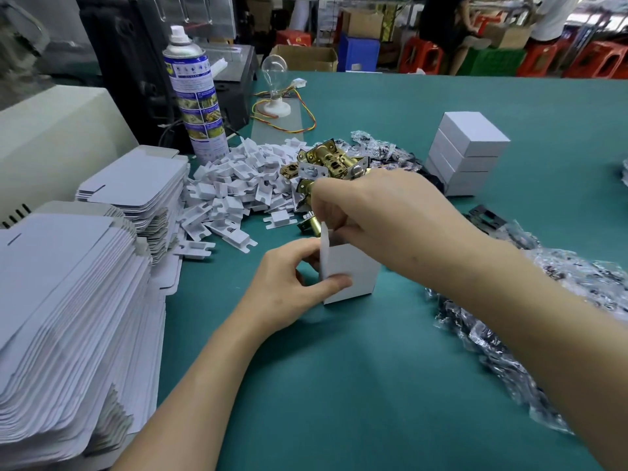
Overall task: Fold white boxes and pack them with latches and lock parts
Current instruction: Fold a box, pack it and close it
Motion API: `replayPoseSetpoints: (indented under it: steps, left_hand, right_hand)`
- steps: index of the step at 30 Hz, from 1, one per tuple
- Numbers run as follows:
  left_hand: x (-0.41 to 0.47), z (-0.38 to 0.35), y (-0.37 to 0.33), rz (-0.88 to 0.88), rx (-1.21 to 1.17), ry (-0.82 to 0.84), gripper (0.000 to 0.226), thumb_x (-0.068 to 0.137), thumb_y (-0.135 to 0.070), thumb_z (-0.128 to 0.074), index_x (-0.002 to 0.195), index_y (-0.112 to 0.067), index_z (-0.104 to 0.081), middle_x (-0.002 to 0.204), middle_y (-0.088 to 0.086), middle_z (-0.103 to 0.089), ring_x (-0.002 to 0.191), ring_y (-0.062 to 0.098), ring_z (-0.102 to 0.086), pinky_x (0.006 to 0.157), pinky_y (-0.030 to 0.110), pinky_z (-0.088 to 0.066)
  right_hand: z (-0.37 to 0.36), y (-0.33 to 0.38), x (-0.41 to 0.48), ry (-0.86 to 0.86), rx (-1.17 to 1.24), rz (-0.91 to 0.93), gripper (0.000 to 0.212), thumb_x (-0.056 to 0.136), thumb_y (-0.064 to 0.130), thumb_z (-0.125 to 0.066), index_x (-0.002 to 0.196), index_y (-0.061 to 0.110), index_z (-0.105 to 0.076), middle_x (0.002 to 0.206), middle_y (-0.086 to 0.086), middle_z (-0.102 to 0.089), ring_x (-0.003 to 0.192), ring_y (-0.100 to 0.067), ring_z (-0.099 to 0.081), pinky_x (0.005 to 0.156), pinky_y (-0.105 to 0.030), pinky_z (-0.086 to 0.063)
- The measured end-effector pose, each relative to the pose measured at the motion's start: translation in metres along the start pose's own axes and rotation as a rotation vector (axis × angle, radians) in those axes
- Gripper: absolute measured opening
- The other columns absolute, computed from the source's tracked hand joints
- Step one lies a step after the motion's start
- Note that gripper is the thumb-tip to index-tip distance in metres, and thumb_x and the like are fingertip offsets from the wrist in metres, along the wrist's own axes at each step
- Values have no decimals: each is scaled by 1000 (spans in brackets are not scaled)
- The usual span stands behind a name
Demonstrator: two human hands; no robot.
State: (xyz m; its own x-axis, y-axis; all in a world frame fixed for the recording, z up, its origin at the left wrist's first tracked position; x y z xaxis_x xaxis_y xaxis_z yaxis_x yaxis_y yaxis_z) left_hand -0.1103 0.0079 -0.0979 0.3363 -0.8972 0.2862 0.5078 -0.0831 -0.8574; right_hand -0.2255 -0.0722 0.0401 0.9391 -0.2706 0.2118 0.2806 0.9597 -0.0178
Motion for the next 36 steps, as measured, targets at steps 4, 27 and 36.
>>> replayPoseSetpoints:
  steps: [4, 27, 36]
  left_hand:
    - [1, 0, 1, -4, 7, 5, 27, 86, -23, -88, 110, -29, -77, 87, -29, -66, 73, 0, -57, 60, 14, -42]
    - [1, 1, 4, -36, -13, 11, 29, 87, -19, -87, 111, -32, -77, 89, -31, -66, 63, -10, -54, 58, 6, -39]
    - [1, 1, 5, -31, 1, 6, 31, 86, -21, -87, 114, -31, -77, 90, -31, -67, 68, -8, -56, 60, 7, -40]
  right_hand:
    - [6, -8, -5, -68, 202, -45, 25, 89, 11, -64, 105, 30, -63, 88, 16, -73, 81, -14, -65, 73, -36, -53]
    - [-67, -160, -9, 361, -142, -623, 51, 94, 49, -69, 128, 12, -61, 124, -15, -57, 114, -37, -58, 91, -47, -55]
    - [-75, -167, -12, 222, 71, -677, 36, 88, 31, -79, 100, 13, -50, 102, -10, -61, 90, -30, -52, 72, -37, -40]
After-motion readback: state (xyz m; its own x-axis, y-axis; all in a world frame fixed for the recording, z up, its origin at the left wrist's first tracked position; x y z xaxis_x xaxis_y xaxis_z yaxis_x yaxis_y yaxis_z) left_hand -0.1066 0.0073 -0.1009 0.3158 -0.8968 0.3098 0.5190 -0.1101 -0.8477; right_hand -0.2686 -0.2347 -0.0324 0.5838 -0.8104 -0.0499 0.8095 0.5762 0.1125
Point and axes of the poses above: each hand's wrist, its own x-axis towards the middle knuckle, its own z-axis out of the back of the hand, y = z × x, the point moved 3 cm from there along x, towards the middle knuckle
